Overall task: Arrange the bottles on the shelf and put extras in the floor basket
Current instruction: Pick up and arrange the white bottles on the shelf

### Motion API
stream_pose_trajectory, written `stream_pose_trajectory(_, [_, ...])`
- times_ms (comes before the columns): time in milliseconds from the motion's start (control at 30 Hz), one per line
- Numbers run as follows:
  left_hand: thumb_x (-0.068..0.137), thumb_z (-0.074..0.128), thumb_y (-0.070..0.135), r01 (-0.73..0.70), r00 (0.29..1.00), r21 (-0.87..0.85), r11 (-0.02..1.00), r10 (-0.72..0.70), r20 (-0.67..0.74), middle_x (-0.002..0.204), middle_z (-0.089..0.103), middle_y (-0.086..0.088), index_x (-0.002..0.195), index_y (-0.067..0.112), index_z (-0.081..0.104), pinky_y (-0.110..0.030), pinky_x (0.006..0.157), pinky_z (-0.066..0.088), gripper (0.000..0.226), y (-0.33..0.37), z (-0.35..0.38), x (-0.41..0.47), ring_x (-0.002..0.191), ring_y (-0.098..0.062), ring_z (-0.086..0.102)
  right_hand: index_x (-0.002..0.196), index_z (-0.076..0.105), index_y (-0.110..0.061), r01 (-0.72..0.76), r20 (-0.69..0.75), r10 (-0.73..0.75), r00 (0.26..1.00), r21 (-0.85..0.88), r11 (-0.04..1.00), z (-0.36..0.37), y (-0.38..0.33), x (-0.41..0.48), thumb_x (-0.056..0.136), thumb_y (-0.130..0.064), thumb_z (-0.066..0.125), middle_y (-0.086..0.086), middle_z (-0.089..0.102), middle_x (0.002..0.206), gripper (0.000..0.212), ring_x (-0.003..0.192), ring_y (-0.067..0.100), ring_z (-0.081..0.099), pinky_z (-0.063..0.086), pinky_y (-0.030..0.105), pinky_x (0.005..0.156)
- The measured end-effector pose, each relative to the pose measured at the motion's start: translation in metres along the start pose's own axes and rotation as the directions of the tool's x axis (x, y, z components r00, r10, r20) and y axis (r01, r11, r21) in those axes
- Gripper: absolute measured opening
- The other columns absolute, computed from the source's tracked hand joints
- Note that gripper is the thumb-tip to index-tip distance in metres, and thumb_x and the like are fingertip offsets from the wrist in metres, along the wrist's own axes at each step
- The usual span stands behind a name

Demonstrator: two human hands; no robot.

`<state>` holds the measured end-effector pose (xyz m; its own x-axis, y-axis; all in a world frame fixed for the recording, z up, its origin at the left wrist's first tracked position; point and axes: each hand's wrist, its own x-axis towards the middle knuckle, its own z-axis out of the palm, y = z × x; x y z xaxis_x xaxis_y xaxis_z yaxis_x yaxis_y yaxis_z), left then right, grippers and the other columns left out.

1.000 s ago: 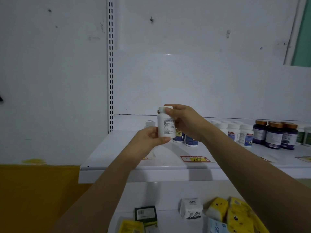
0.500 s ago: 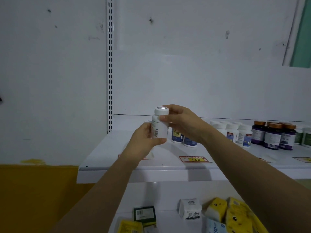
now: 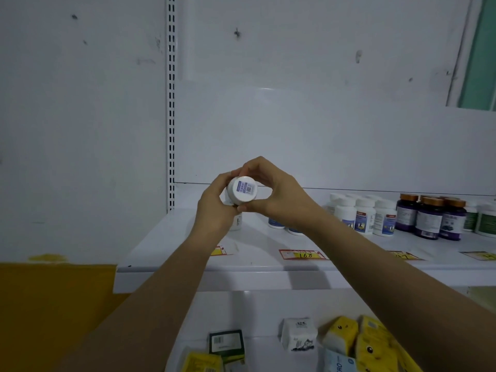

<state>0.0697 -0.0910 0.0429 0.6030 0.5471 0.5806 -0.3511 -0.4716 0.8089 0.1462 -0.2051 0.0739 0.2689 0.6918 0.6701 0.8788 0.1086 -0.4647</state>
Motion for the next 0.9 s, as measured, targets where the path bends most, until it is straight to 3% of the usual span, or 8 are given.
stream_pose_trajectory(167, [0.077,0.074,0.011,0.068,0.985,0.08,0.994,-0.079,0.153,0.122,0.06,0.003,0.126,0.018,0.054,-0.019,0.091,0.038,0.053,0.01,-0.005,0.0,0.113,-0.013,0.053,0.117,0.059,-0.027,-0.049,-0.063,0.06,0.996,0.163,0.985,-0.011,-0.003,0.01,0.082,-0.02,0.073,-0.012,0.066,0.113,0.038,0.107,0.006,0.061,0.05,0.023,0.092])
stream_pose_trajectory(267, [0.078,0.073,0.035,0.157,0.961,0.078,0.985,-0.17,0.219,0.124,0.061,0.003,0.13,0.022,0.048,-0.035,0.098,0.038,0.06,0.02,-0.004,0.002,0.115,-0.017,0.054,0.118,0.062,-0.02,-0.232,-0.063,0.266,0.962,0.33,0.915,-0.022,-0.007,0.025,0.089,-0.035,0.063,-0.002,0.068,0.11,0.033,0.099,0.015,0.066,0.056,0.028,0.084])
stream_pose_trajectory(367, [0.068,0.068,0.064,0.182,0.96,0.068,0.981,-0.192,0.203,0.123,0.06,0.003,0.13,0.027,0.047,-0.041,0.105,0.037,0.076,0.024,-0.001,0.006,0.113,-0.02,0.056,0.108,0.062,-0.018,-0.421,-0.019,0.451,0.892,0.325,0.847,-0.026,-0.01,0.035,0.09,-0.046,0.058,0.004,0.069,0.104,0.033,0.088,0.017,0.068,0.057,0.028,0.073])
stream_pose_trajectory(467, [0.063,0.062,0.074,0.225,0.951,0.007,0.974,-0.221,0.218,0.111,0.068,-0.005,0.136,0.025,0.038,-0.045,0.104,0.041,0.091,0.021,0.003,0.009,0.104,-0.022,0.064,0.087,0.06,-0.017,-0.592,0.015,0.62,0.785,0.311,0.743,-0.025,-0.008,0.04,0.087,-0.05,0.06,0.006,0.07,0.086,0.033,0.076,0.018,0.068,0.056,0.026,0.068])
stream_pose_trajectory(567, [0.073,0.054,0.074,0.255,0.936,0.018,0.967,-0.251,0.245,0.087,0.074,-0.006,0.135,0.017,0.038,-0.042,0.099,0.046,0.086,0.018,0.007,0.011,0.092,-0.02,0.069,0.09,0.06,-0.01,-0.731,0.1,0.737,0.669,0.27,0.627,-0.02,-0.002,0.04,0.088,-0.051,0.058,0.01,0.069,0.09,0.04,0.079,0.022,0.065,0.053,0.028,0.073])
stream_pose_trajectory(667, [0.061,0.053,0.082,0.288,0.927,0.063,0.956,-0.294,0.233,0.091,0.074,-0.008,0.136,0.018,0.041,-0.044,0.096,0.049,0.099,0.014,0.009,0.011,0.093,-0.025,0.069,0.087,0.058,-0.009,-0.791,0.131,0.784,0.607,0.191,0.58,-0.016,0.003,0.035,0.089,-0.045,0.057,0.011,0.064,0.083,0.037,0.069,0.019,0.06,0.05,0.027,0.072])
stream_pose_trajectory(767, [0.074,0.058,0.069,0.313,0.917,0.074,0.947,-0.321,0.237,0.11,0.068,-0.01,0.139,0.019,0.034,-0.044,0.099,0.046,0.085,0.017,0.006,0.008,0.097,-0.025,0.067,0.085,0.057,-0.009,-0.767,0.12,0.767,0.63,0.25,0.591,-0.017,0.004,0.033,0.089,-0.043,0.059,0.01,0.064,0.081,0.034,0.069,0.02,0.061,0.052,0.028,0.069])
stream_pose_trajectory(900, [0.083,0.067,0.039,0.259,0.933,0.122,0.958,-0.28,0.224,0.128,0.056,-0.003,0.144,0.022,0.023,-0.039,0.102,0.041,0.077,0.016,-0.002,0.008,0.11,-0.02,0.059,0.107,0.059,-0.011,-0.545,0.072,0.567,0.821,0.396,0.739,-0.022,-0.001,0.043,0.09,-0.024,0.061,0.01,0.064,0.106,0.022,0.093,0.024,0.065,0.055,0.034,0.084])
